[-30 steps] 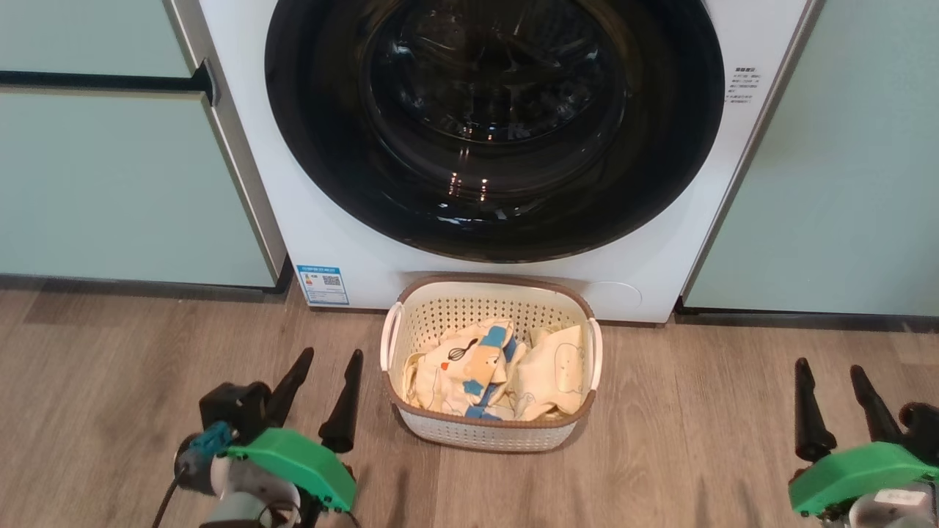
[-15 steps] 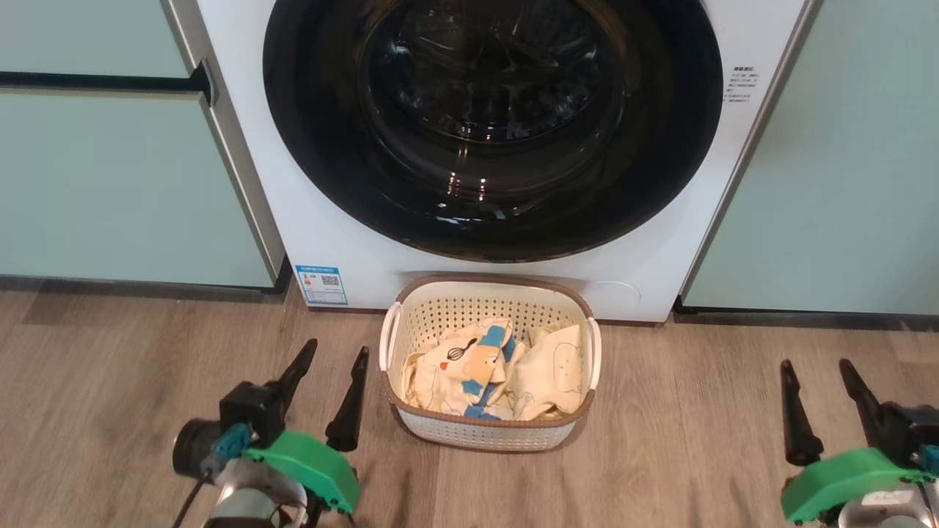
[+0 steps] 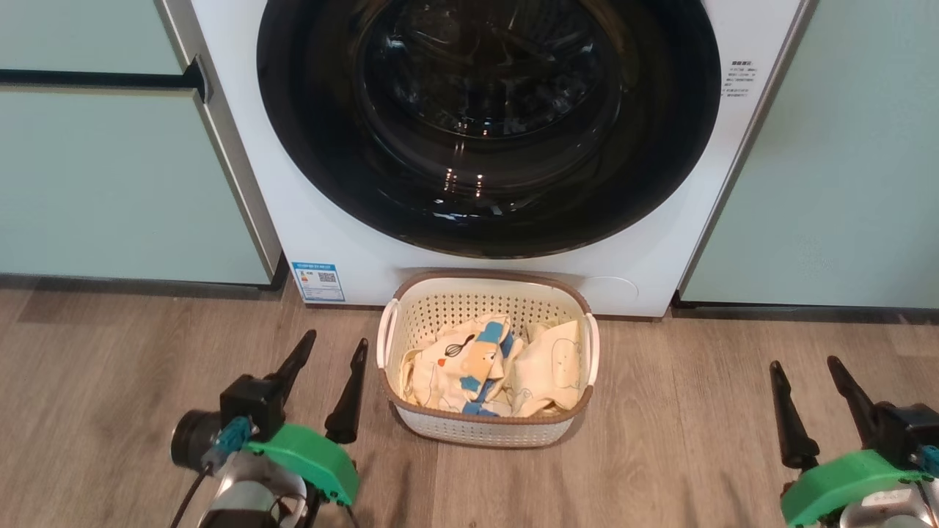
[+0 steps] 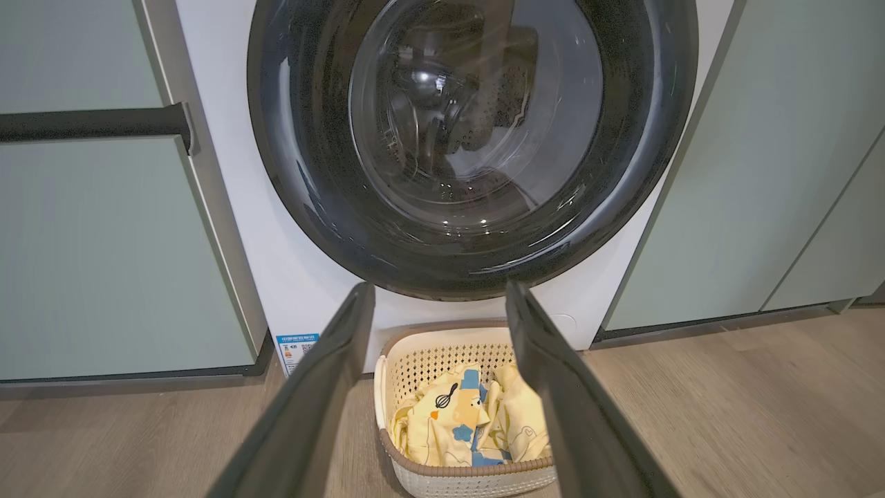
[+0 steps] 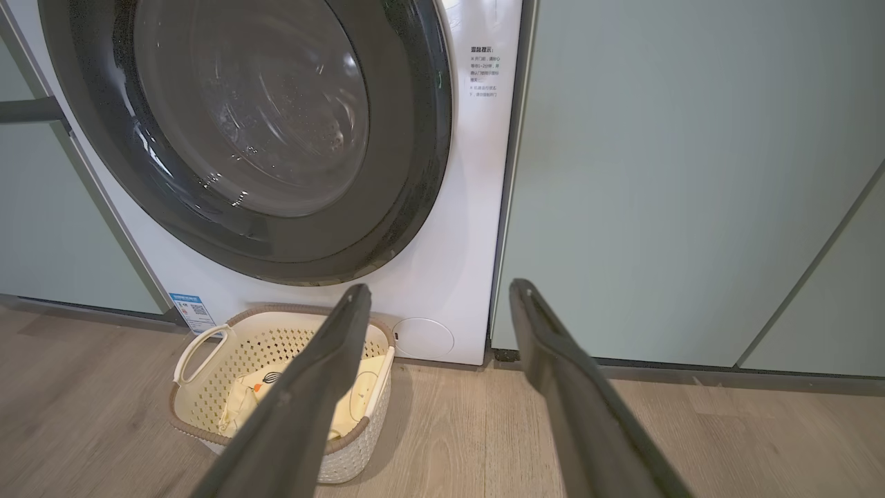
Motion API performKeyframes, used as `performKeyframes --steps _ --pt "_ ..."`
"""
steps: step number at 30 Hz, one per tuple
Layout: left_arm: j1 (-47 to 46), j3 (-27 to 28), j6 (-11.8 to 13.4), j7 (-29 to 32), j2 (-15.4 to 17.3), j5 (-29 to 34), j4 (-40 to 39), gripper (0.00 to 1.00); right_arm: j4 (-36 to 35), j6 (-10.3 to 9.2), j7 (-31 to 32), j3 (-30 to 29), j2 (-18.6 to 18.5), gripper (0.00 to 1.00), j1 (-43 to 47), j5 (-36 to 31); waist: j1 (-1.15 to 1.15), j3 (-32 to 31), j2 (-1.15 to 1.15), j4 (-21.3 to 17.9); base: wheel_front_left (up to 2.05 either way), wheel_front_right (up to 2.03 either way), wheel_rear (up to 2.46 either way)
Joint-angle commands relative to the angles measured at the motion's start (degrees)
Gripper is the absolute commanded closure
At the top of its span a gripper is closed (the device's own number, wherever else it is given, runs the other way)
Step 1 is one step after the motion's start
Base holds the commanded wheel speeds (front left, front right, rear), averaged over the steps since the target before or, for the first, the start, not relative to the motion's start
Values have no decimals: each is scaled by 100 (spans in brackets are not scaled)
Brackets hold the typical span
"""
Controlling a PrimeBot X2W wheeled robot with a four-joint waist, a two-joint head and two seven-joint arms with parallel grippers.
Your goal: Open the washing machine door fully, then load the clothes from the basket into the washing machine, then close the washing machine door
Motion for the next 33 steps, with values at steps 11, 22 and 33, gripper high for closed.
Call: performKeyframes --steps 11,22,33 --pt "-326 173 81 -61 91 11 -30 0 -210 -17 -67 53 -18 0 -295 1 0 13 0 -18 0 0 0" --pt "-344 90 42 -61 135 19 -11 0 -235 -17 -67 35 -12 0 -282 17 0 -3 0 -23 31 31 -62" --pt "-344 28 48 -61 191 45 -3 0 -247 -17 -67 3 -8 0 -286 26 0 1 0 -71 106 106 -212"
